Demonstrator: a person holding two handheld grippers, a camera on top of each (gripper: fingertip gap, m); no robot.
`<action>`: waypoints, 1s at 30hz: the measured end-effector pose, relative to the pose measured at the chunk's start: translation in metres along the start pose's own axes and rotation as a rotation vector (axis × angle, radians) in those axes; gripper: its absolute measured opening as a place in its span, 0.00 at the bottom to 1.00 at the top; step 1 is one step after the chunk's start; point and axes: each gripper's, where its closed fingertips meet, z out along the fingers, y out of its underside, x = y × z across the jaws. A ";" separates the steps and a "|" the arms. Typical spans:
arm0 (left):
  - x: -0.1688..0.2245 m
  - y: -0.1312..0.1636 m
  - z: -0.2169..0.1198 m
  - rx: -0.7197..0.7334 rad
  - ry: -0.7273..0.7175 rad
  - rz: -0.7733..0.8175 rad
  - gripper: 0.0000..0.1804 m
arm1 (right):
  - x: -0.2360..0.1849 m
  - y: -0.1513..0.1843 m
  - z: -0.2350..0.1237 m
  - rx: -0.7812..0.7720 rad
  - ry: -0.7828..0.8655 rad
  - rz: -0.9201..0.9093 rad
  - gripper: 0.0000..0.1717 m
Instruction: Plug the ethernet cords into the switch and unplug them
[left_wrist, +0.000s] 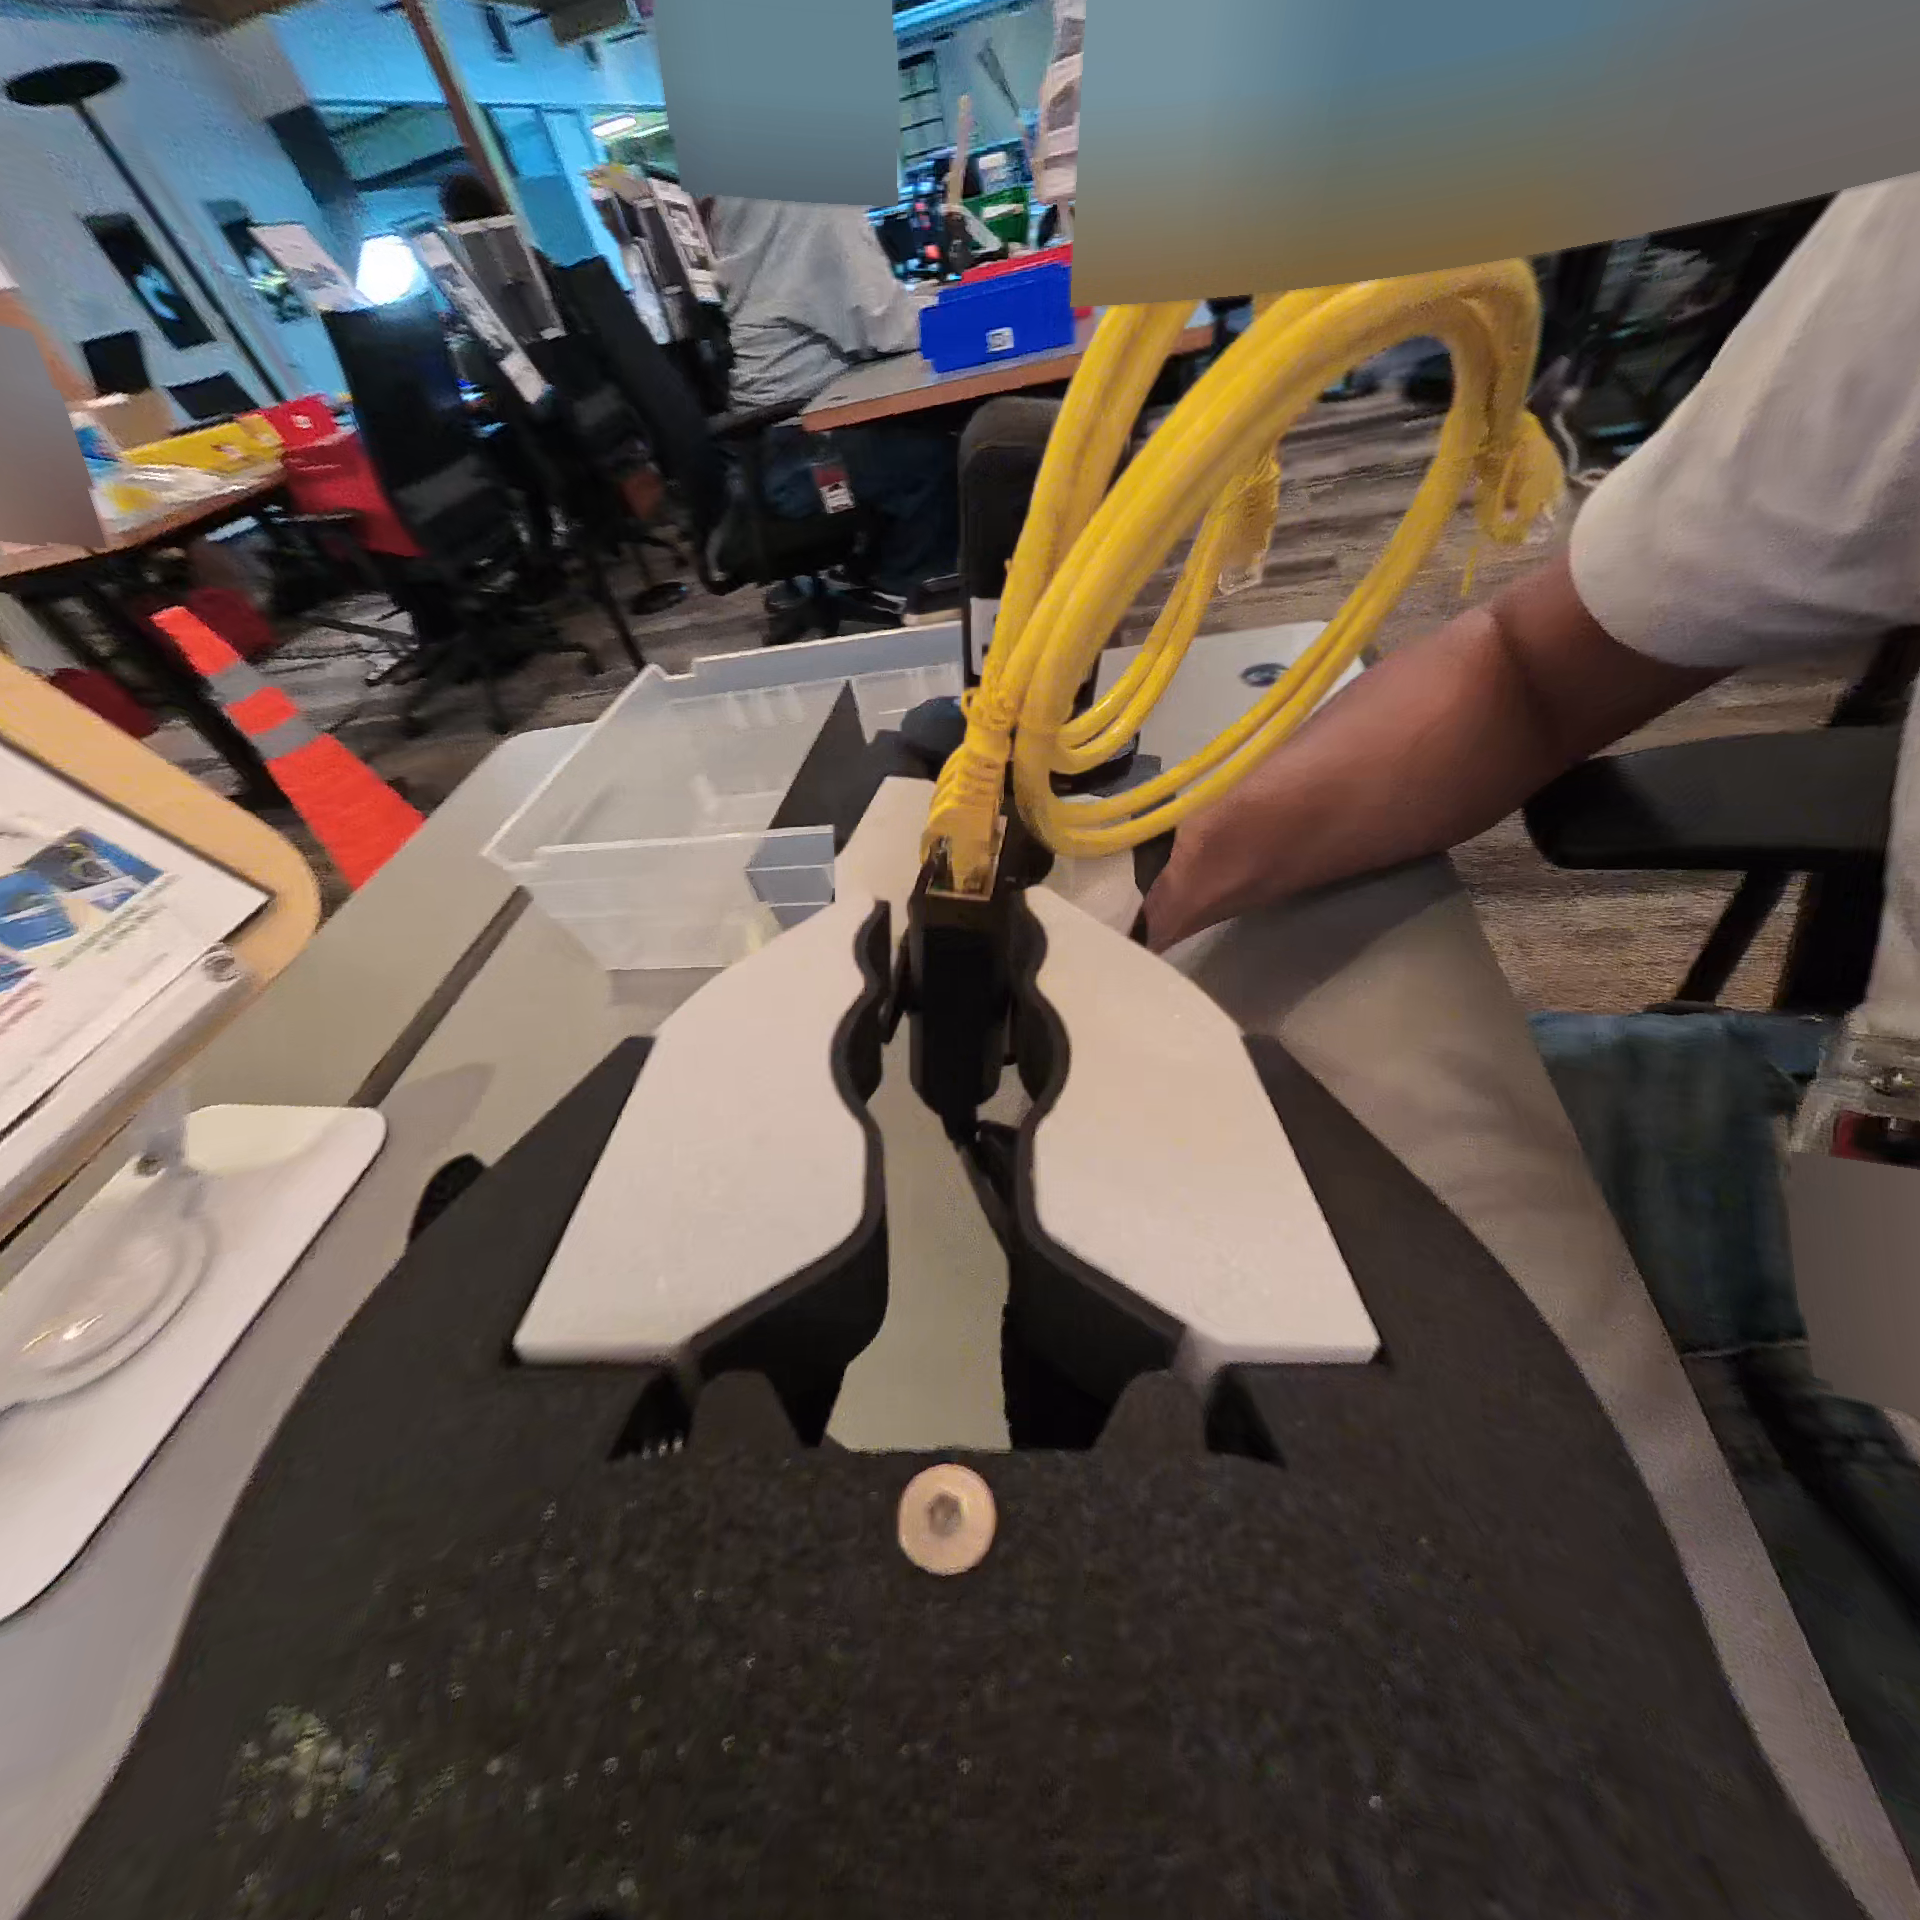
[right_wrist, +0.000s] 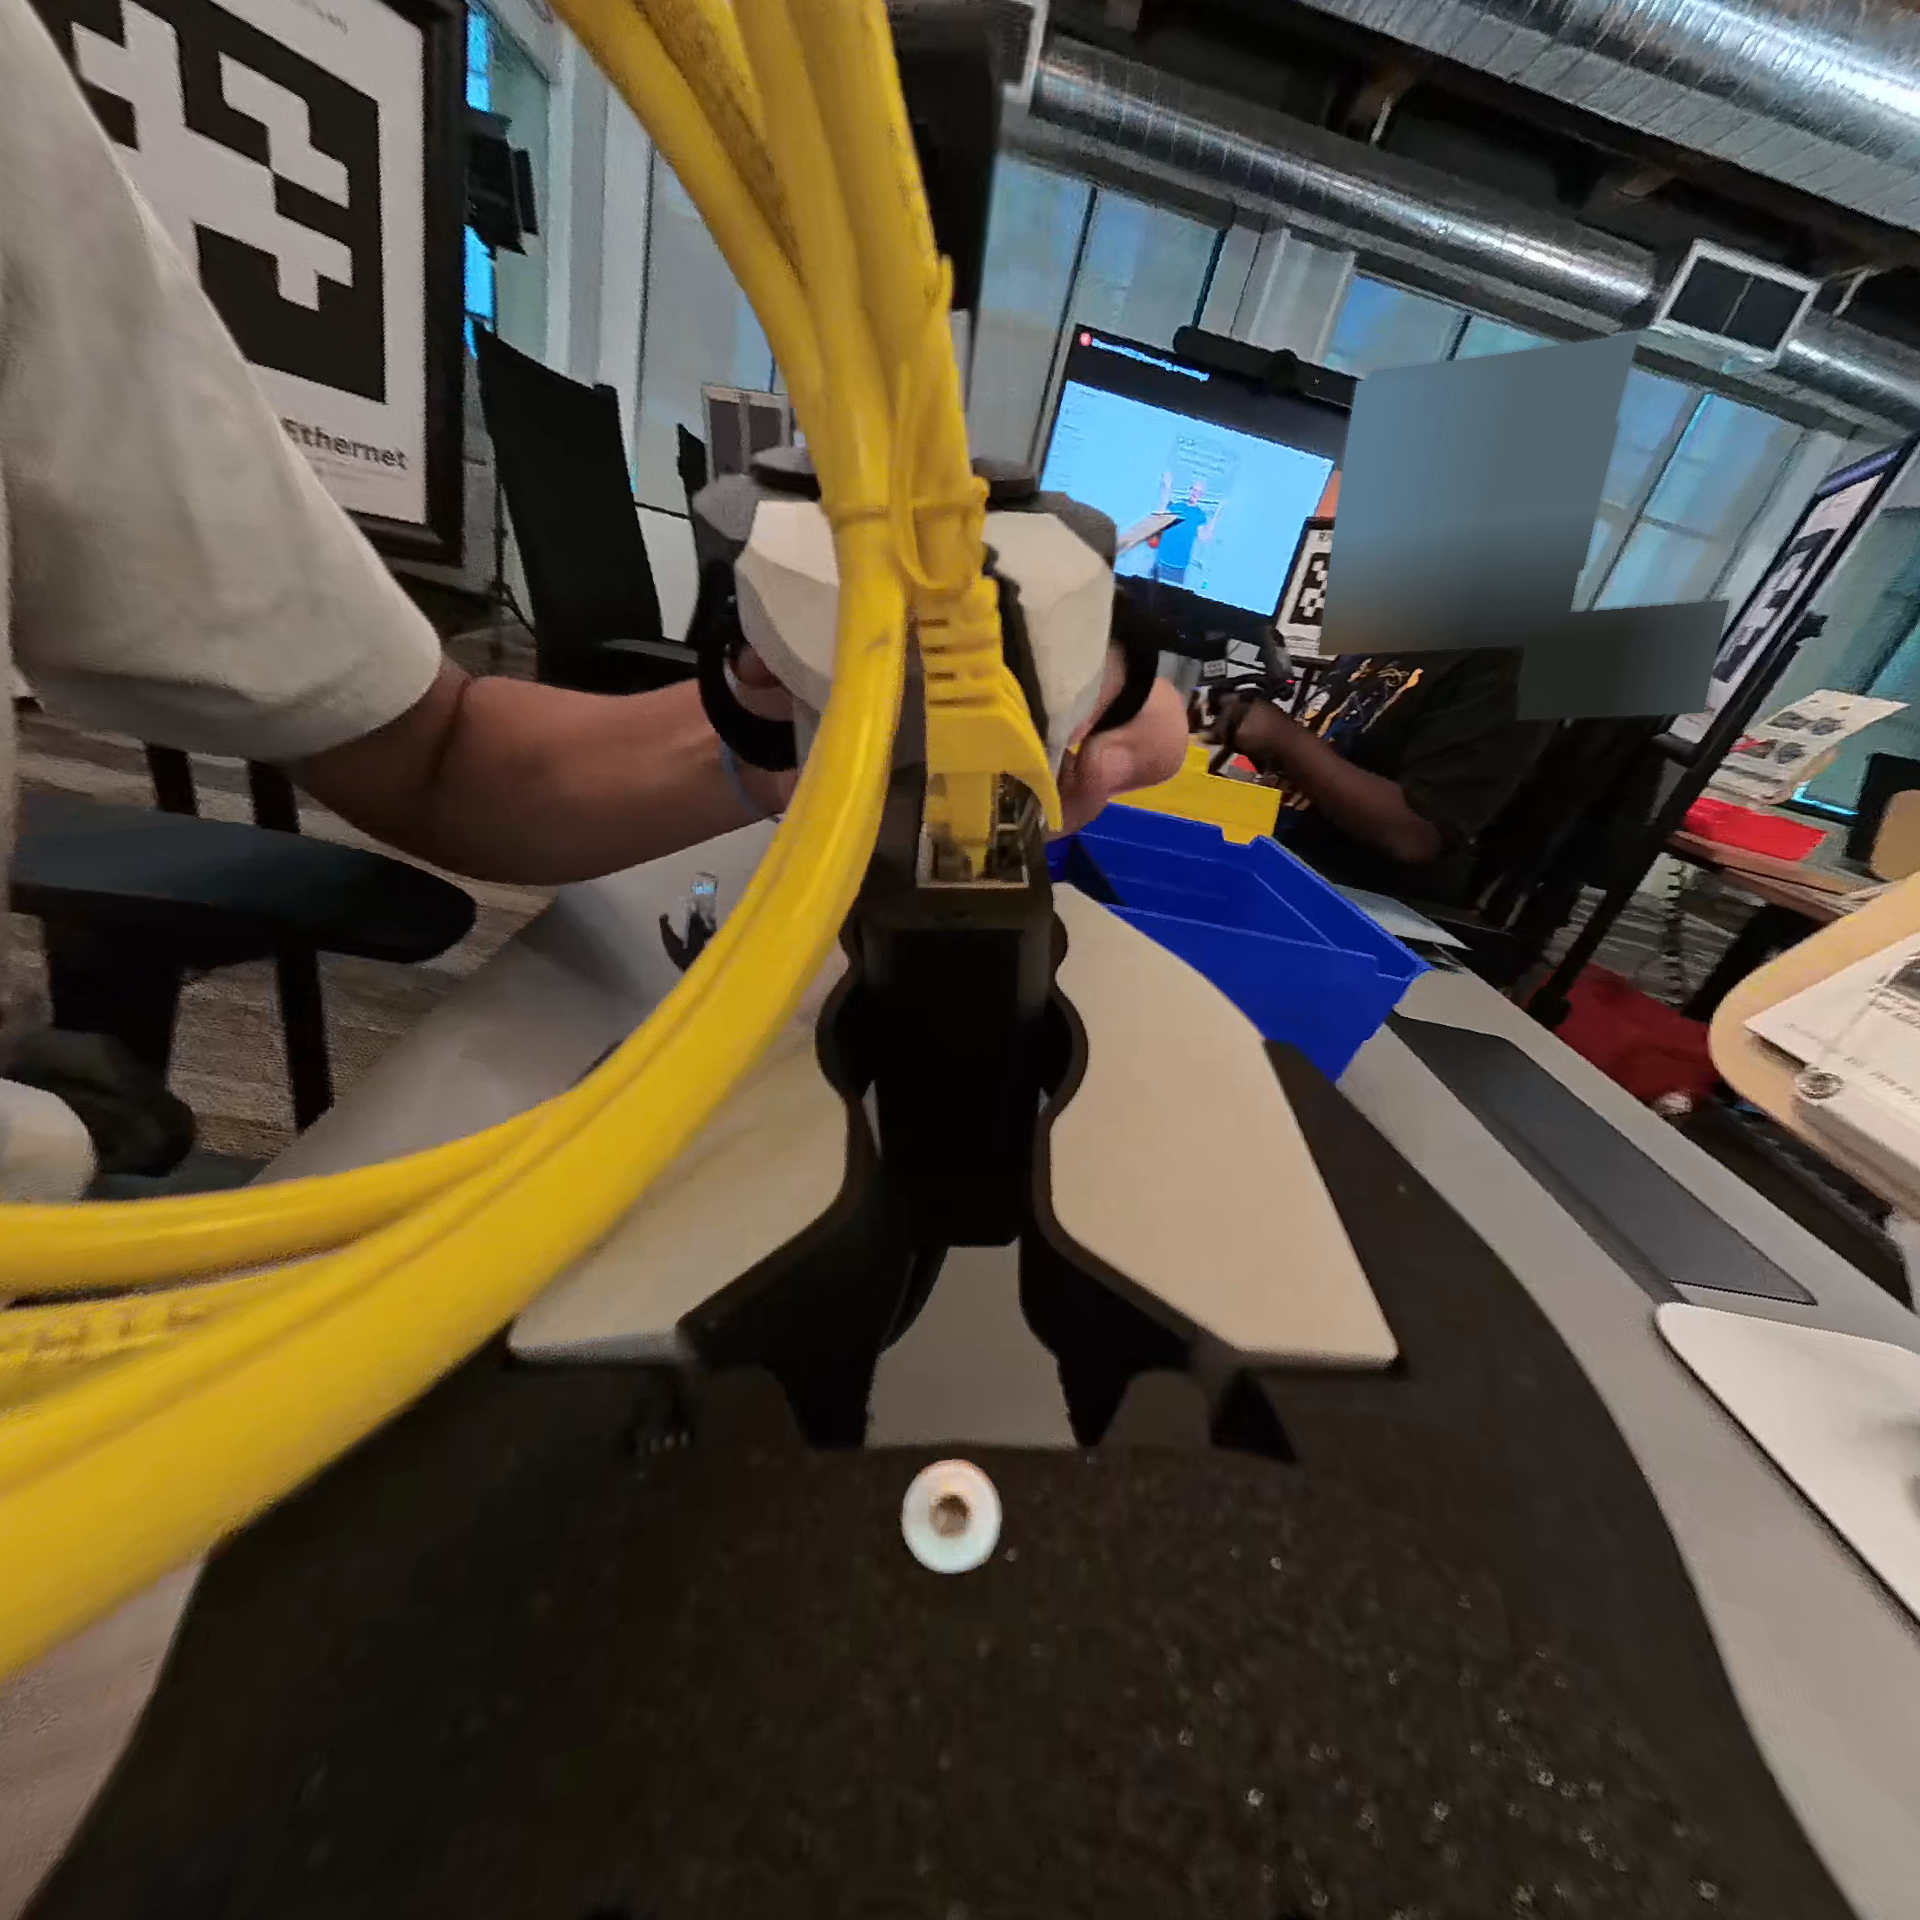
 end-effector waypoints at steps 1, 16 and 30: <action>0.001 0.000 -0.004 0.000 -0.015 -0.001 0.12 | -0.001 0.000 0.000 0.005 -0.014 0.012 0.18; 0.017 -0.001 0.016 -0.005 -0.011 0.058 0.14 | -0.018 0.000 0.007 0.048 -0.115 0.047 0.18; 0.017 -0.001 0.012 0.090 -0.027 0.068 0.08 | -0.024 -0.005 0.008 0.075 -0.156 0.079 0.18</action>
